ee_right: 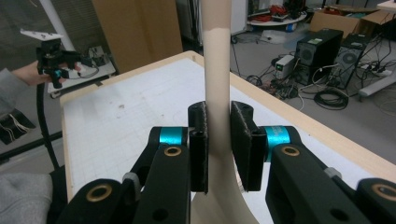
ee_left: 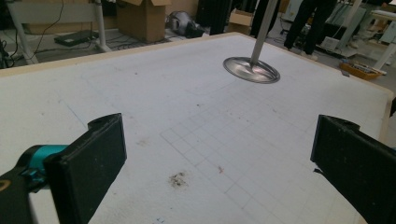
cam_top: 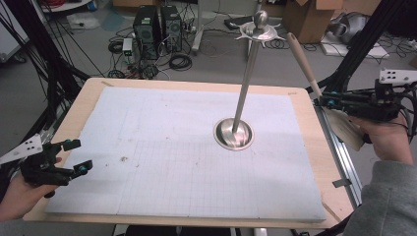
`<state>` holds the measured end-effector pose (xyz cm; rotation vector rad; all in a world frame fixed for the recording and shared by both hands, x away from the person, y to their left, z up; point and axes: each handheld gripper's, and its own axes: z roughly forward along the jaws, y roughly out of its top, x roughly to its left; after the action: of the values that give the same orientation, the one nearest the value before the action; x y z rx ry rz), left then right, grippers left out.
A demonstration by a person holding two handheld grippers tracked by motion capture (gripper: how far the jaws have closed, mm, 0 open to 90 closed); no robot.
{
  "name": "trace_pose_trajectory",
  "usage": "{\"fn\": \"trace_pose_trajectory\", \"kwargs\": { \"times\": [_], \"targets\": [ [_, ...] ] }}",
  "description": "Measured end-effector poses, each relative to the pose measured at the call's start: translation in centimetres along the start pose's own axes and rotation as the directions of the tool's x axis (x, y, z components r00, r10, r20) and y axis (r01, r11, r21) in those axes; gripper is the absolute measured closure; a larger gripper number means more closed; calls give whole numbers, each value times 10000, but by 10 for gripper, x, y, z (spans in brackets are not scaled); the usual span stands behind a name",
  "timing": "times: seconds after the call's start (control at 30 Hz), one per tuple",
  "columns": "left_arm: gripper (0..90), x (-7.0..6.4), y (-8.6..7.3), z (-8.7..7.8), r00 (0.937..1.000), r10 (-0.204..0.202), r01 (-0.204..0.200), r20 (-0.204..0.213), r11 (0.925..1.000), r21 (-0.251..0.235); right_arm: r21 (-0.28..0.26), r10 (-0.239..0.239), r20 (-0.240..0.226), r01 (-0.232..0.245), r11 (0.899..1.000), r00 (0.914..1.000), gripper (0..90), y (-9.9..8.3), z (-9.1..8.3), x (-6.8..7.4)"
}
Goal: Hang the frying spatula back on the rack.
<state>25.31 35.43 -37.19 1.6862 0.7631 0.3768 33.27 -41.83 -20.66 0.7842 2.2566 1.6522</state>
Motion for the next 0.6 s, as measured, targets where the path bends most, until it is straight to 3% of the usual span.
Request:
{"fn": "trace_pose_trajectory", "kwargs": {
  "times": [0.6],
  "targets": [
    [39, 2, -2, -1, 9999, -49, 49, -90, 10000, 22, 75, 198, -210, -196, 9998, 9996, 779, -5, 12, -4]
  ]
}}
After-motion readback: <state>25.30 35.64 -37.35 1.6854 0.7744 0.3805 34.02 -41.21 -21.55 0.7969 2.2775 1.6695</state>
